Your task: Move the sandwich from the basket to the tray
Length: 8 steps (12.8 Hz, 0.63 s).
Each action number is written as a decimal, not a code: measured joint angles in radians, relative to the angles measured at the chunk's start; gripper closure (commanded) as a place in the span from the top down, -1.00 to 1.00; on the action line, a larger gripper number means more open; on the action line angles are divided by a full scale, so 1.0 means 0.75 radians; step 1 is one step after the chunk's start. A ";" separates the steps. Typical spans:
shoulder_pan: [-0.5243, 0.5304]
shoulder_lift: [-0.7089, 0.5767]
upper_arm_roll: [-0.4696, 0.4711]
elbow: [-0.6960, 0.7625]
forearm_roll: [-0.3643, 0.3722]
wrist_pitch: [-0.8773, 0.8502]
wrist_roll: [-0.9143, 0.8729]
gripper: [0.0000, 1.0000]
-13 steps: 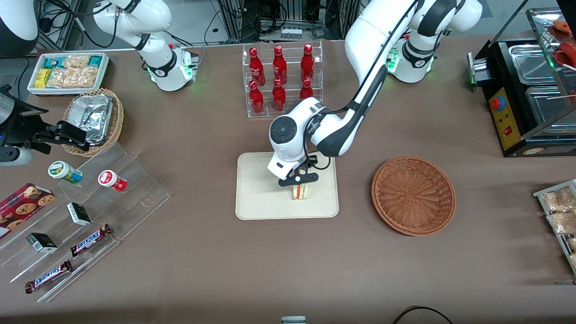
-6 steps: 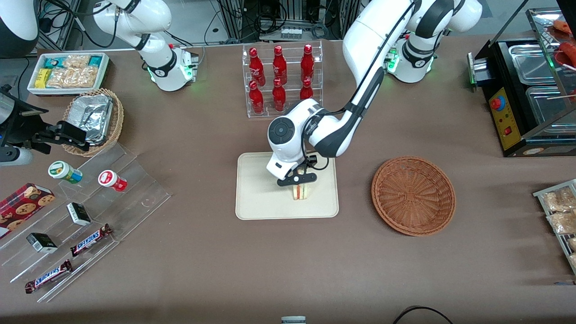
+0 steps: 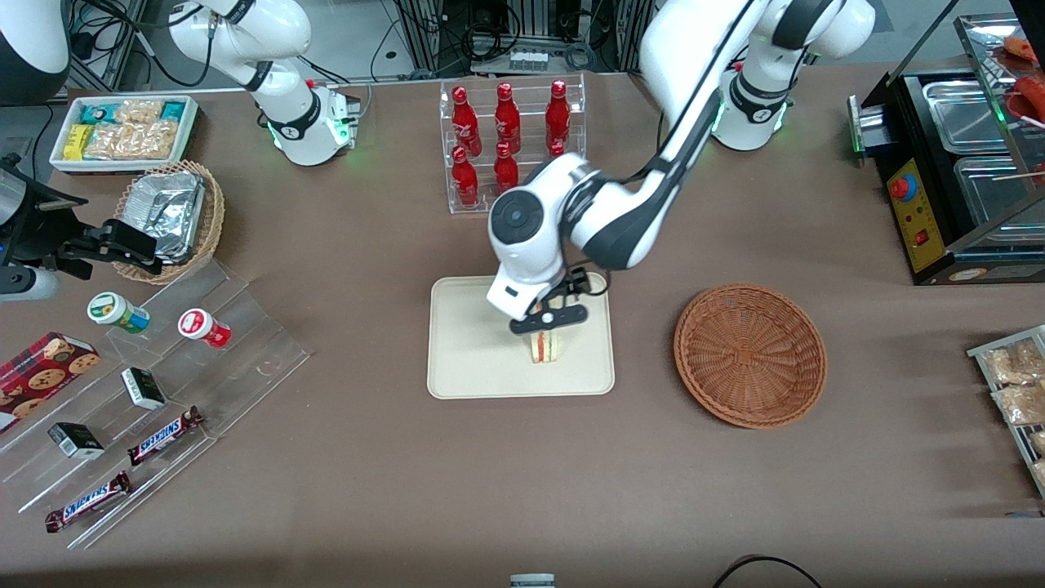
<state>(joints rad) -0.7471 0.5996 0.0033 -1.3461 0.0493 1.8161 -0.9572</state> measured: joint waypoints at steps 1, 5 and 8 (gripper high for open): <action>0.037 -0.076 0.002 0.003 -0.006 -0.072 0.000 0.98; 0.214 -0.371 0.006 0.002 -0.028 -0.374 0.028 0.98; 0.360 -0.530 0.010 -0.007 -0.029 -0.585 0.220 0.98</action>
<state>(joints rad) -0.4768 0.2021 0.0104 -1.3514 0.0279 1.3776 -0.7919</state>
